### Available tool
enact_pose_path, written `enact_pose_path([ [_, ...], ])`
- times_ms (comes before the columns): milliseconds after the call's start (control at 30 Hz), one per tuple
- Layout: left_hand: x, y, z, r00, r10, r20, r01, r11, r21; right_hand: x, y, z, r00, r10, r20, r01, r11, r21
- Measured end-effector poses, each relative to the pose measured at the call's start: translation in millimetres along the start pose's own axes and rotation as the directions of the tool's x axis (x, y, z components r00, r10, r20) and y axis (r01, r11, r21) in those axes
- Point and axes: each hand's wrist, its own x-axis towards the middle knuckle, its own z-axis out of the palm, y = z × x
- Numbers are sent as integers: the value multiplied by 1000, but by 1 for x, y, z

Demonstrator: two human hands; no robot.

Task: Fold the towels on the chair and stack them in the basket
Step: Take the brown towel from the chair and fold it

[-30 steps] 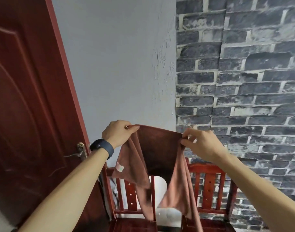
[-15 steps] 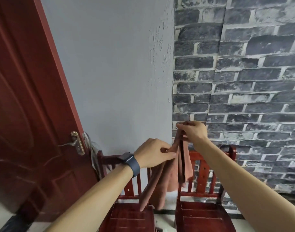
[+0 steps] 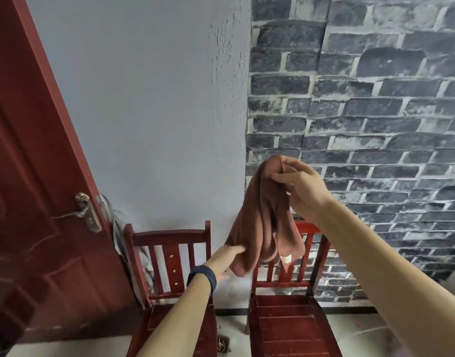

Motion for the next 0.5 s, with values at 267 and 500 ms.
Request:
enact_pose_path([
  [267,9,5,15,968,-244,49,247,918,-311,-14,7,-23,1000,-3,-17,4,998,57],
  [500,9,-38,8,916,-392,80,392,920,16,-19,22,-44,996,7,-92,3,994,107],
])
